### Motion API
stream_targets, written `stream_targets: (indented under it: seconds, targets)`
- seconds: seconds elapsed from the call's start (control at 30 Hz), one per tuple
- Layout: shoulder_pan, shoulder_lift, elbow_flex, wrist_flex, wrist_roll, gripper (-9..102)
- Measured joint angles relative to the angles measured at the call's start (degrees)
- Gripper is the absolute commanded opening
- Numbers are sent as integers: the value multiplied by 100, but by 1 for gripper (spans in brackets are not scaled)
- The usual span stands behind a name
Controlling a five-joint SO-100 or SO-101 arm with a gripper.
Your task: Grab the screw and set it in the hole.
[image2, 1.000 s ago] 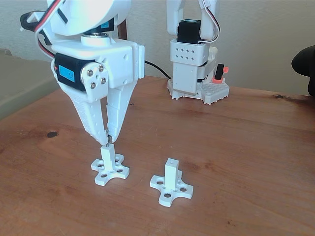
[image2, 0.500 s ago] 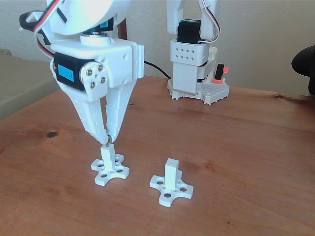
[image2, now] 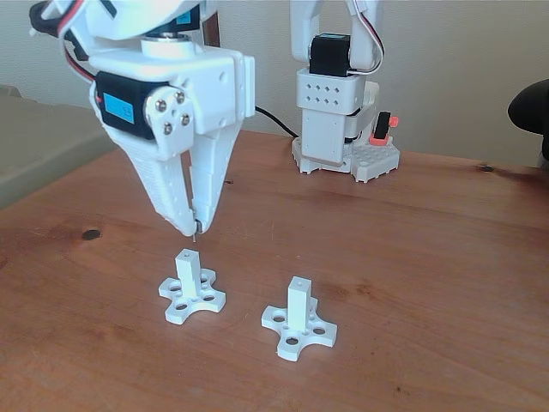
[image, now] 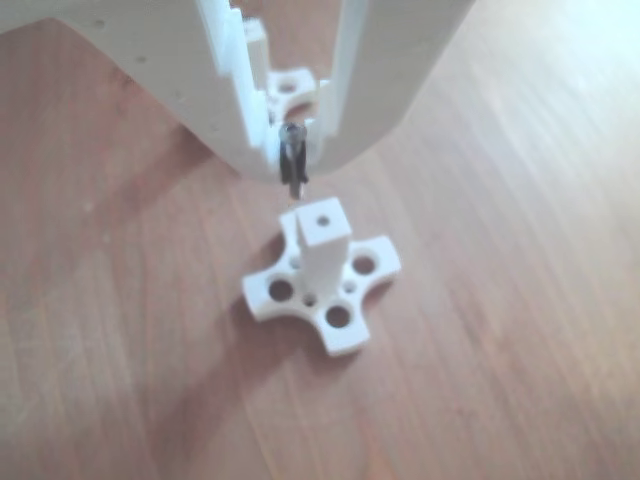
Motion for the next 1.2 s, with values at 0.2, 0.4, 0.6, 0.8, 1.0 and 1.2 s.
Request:
stream_targets:
  seconds: [0.2, 0.4, 0.6, 0.8, 1.0, 1.2]
  targets:
    - [-255, 0, 0, 105, 9, -4]
    - [-466, 141, 0, 97, 97, -4]
    - [-712, 272, 0, 97, 149, -4]
    - [-914, 272, 0, 97, 264, -4]
    - [-1125, 272, 0, 97, 299, -4]
    - [-1327, 360, 158, 35, 404, -4]
